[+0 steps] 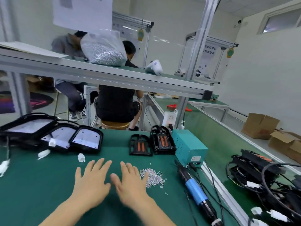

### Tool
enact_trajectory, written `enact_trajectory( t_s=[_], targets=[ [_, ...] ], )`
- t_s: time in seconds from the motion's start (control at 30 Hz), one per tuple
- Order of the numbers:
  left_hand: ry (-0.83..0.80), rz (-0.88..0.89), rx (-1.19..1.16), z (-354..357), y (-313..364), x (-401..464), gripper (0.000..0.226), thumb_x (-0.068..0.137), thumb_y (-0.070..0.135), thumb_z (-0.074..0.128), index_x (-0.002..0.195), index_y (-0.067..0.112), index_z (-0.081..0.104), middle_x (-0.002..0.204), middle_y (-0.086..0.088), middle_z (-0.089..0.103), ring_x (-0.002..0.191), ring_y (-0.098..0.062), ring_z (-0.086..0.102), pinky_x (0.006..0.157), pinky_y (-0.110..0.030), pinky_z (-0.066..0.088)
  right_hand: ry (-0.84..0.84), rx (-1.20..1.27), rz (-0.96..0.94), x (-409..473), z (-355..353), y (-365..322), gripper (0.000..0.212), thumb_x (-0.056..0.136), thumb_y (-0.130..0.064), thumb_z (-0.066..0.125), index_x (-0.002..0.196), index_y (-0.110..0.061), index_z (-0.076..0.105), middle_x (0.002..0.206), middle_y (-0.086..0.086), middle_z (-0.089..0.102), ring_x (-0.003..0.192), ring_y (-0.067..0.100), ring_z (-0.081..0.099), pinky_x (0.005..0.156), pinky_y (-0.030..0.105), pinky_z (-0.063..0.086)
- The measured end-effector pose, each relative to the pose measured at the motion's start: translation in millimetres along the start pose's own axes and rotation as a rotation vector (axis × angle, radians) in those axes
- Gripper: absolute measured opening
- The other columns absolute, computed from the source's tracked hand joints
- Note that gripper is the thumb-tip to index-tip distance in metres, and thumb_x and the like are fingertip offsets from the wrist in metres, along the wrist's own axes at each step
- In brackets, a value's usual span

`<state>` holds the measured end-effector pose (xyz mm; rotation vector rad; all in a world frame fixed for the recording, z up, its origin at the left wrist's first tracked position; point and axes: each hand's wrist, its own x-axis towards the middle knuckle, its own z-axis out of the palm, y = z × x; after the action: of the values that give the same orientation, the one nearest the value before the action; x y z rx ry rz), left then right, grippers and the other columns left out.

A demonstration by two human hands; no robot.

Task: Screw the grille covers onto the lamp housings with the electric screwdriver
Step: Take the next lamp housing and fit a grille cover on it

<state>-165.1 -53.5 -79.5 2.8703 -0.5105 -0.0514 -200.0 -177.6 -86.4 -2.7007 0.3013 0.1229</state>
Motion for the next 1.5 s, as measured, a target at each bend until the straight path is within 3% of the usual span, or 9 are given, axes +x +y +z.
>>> enact_trajectory(
  t_s=[0.47,0.63,0.9,1.03,1.13,1.2,1.33,1.4,1.5],
  targets=[
    [0.130,-0.139,-0.081,38.4,-78.5,-3.9,0.059,0.099,0.043,0.034,0.151,0.031,0.009,0.160,0.008,0.002,0.146,-0.014,0.001,0.117,-0.045,0.004,-0.006,-0.053,-0.087,35.0,39.9,-49.8,0.060,0.104,-0.049,0.026,0.157,-0.029,0.007,0.163,-0.008,0.009,0.150,0.014,0.007,0.116,0.057,-0.008],
    [0.184,-0.131,-0.070,51.4,-83.7,-5.2,0.052,0.100,0.047,0.023,0.149,0.031,0.020,0.159,0.009,0.011,0.146,-0.012,0.001,0.117,-0.042,0.001,0.073,-0.056,-0.109,48.2,47.3,-55.9,0.060,0.104,-0.048,0.029,0.156,-0.030,0.006,0.163,-0.009,0.008,0.149,0.014,0.006,0.116,0.057,-0.005],
    [0.230,-0.137,-0.192,53.7,-87.1,-4.8,0.047,0.100,0.043,0.028,0.145,0.033,0.028,0.155,0.014,0.019,0.144,-0.008,0.006,0.117,-0.037,0.001,0.195,-0.126,-0.209,91.2,35.1,-84.9,0.057,0.103,-0.039,0.039,0.154,-0.027,0.015,0.162,-0.002,0.012,0.149,0.019,0.007,0.117,0.056,0.004],
    [0.435,-0.155,-0.331,38.0,-103.0,-0.9,0.037,0.097,0.034,0.040,0.133,0.039,0.042,0.144,0.023,0.032,0.134,0.000,0.024,0.106,-0.020,0.011,0.184,-0.133,-0.229,111.7,29.5,-101.6,0.057,0.103,-0.037,0.041,0.154,-0.026,0.017,0.161,-0.001,0.013,0.149,0.020,0.008,0.117,0.055,0.008],
    [0.731,-0.166,-0.343,5.4,-130.6,12.4,0.034,0.083,0.015,0.065,0.116,0.026,0.063,0.127,0.010,0.055,0.121,-0.016,0.046,0.098,-0.031,0.029,0.169,-0.135,-0.250,121.8,28.5,-112.1,0.054,0.103,-0.035,0.041,0.152,-0.025,0.022,0.160,0.000,0.016,0.148,0.020,0.012,0.118,0.054,0.008],
    [0.865,-0.168,-0.207,-18.3,-157.2,28.6,0.040,0.071,0.003,0.074,0.108,0.014,0.068,0.119,-0.003,0.062,0.112,-0.029,0.054,0.091,-0.043,0.038,0.117,-0.105,-0.265,124.3,30.4,-116.3,0.050,0.103,-0.032,0.042,0.150,-0.023,0.029,0.157,0.000,0.023,0.146,0.020,0.019,0.118,0.054,0.008],
    [0.664,-0.299,0.124,-57.6,-209.1,63.2,0.060,0.083,0.007,0.059,0.139,0.018,0.042,0.148,-0.003,0.036,0.137,-0.029,0.025,0.111,-0.046,0.016,0.063,-0.054,-0.263,126.0,33.9,-119.5,0.049,0.102,-0.030,0.042,0.149,-0.021,0.032,0.152,-0.002,0.031,0.141,0.020,0.029,0.118,0.054,0.007],
    [0.577,-0.317,0.238,-64.9,-228.7,80.7,0.063,0.086,0.009,0.054,0.143,0.022,0.032,0.153,0.000,0.027,0.142,-0.028,0.015,0.114,-0.047,0.008,0.080,-0.042,-0.266,126.3,34.1,-120.7,0.051,0.102,-0.030,0.041,0.151,-0.021,0.029,0.154,-0.002,0.030,0.142,0.019,0.028,0.119,0.052,0.006],
    [0.492,-0.264,0.370,-73.4,-243.0,97.9,0.049,0.088,0.013,0.053,0.134,0.026,0.045,0.142,0.004,0.044,0.137,-0.023,0.026,0.114,-0.045,0.008,0.110,-0.015,-0.285,125.2,32.7,-123.2,0.053,0.102,-0.031,0.042,0.152,-0.022,0.027,0.154,-0.003,0.029,0.143,0.017,0.025,0.120,0.050,0.005]
  ],
)
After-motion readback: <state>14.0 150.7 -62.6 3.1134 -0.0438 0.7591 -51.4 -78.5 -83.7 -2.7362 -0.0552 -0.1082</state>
